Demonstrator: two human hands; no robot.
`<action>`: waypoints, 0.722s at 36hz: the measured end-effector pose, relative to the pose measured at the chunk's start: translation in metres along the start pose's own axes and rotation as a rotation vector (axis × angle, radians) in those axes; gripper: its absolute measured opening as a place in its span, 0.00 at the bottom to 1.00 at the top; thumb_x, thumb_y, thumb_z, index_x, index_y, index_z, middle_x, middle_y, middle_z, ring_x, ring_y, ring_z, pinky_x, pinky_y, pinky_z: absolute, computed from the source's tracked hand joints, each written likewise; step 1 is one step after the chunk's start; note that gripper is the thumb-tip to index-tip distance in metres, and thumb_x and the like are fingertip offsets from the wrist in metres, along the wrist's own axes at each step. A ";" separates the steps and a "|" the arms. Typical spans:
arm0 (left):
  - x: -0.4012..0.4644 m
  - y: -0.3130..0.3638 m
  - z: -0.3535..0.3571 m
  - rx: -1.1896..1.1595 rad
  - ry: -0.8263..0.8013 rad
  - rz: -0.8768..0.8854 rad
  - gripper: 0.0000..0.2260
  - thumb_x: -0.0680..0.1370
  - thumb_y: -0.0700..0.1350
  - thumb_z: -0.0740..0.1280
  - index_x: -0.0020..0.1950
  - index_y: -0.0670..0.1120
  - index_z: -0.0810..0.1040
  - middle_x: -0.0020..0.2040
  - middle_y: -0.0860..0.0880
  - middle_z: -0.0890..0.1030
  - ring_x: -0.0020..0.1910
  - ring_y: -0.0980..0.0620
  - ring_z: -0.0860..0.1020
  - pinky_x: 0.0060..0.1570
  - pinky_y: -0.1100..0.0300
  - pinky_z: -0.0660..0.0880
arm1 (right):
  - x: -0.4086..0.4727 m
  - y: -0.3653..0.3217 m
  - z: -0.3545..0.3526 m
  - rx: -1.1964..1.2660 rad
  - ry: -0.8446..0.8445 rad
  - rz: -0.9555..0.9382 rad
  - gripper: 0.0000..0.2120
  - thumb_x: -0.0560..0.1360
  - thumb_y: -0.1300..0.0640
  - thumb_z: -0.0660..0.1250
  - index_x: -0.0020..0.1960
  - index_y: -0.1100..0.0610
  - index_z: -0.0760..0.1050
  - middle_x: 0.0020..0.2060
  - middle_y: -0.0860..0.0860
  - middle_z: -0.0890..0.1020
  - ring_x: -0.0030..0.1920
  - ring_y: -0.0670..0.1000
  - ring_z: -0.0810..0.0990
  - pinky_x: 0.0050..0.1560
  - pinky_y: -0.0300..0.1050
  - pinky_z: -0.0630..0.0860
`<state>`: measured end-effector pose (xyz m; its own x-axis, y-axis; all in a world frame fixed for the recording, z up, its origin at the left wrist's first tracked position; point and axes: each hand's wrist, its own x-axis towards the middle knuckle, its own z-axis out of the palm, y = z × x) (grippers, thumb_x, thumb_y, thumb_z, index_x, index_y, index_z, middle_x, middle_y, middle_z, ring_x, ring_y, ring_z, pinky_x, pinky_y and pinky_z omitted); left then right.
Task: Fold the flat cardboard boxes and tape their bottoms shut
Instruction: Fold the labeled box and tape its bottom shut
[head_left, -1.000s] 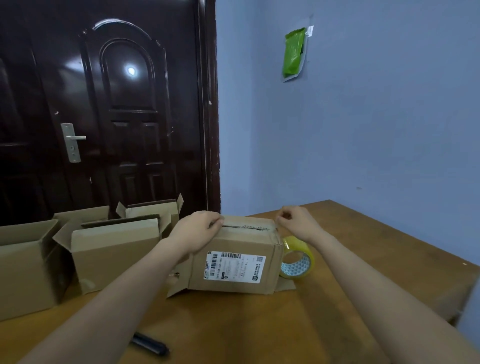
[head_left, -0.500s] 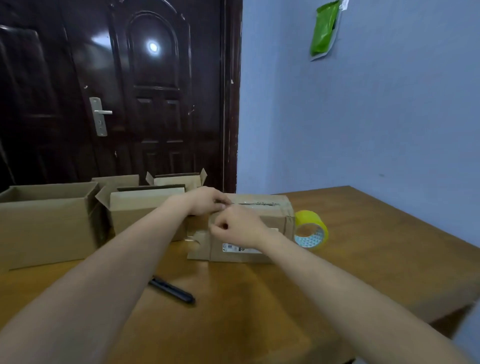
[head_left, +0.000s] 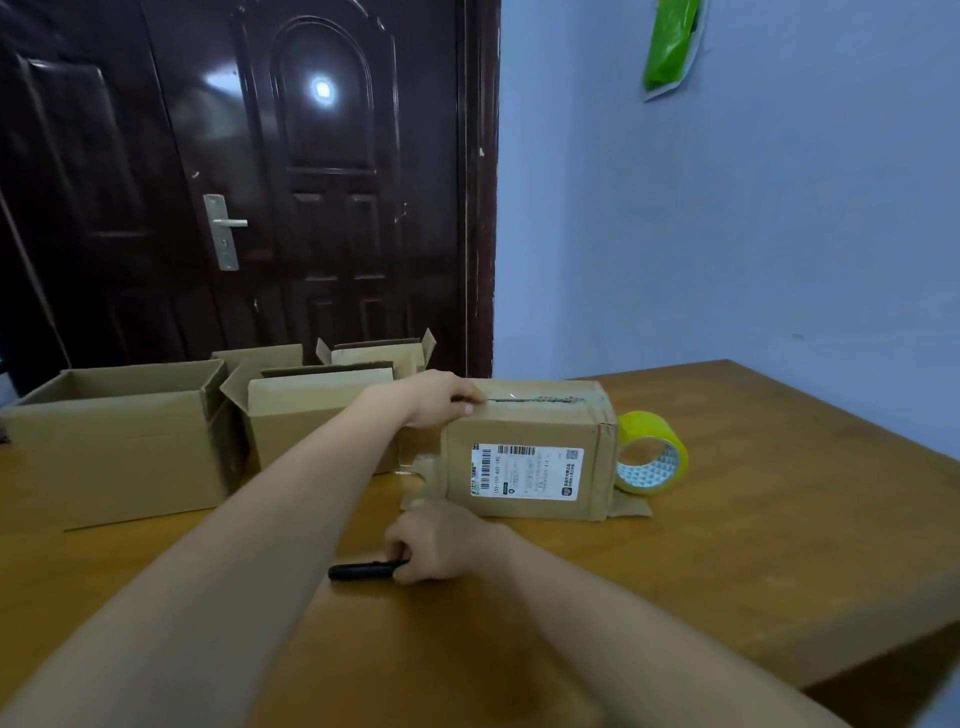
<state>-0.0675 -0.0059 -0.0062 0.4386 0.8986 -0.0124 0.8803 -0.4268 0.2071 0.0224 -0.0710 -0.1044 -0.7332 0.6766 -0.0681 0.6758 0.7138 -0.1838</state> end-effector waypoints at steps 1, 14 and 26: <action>0.000 0.000 0.000 -0.002 0.001 -0.001 0.17 0.82 0.45 0.58 0.71 0.51 0.70 0.71 0.50 0.70 0.71 0.49 0.66 0.70 0.53 0.60 | -0.003 0.002 0.000 0.028 -0.014 0.003 0.10 0.75 0.53 0.67 0.53 0.57 0.77 0.44 0.51 0.74 0.45 0.52 0.73 0.46 0.46 0.72; 0.016 0.015 -0.014 0.063 -0.007 -0.065 0.10 0.79 0.49 0.63 0.58 0.52 0.79 0.54 0.53 0.80 0.54 0.53 0.76 0.53 0.59 0.71 | -0.104 0.064 -0.036 1.223 0.368 0.129 0.08 0.74 0.65 0.63 0.45 0.54 0.77 0.40 0.50 0.79 0.39 0.47 0.79 0.40 0.38 0.76; 0.047 0.075 0.009 0.571 0.129 -0.175 0.37 0.75 0.68 0.36 0.56 0.48 0.77 0.45 0.48 0.78 0.44 0.46 0.76 0.47 0.51 0.72 | -0.149 0.122 -0.047 1.706 1.133 -0.110 0.10 0.68 0.57 0.72 0.48 0.58 0.79 0.32 0.53 0.76 0.32 0.50 0.77 0.34 0.41 0.78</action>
<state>0.0209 0.0029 -0.0004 0.2850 0.9501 0.1268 0.9107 -0.2271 -0.3450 0.2173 -0.0765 -0.0706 0.0611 0.9179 0.3921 -0.5908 0.3499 -0.7270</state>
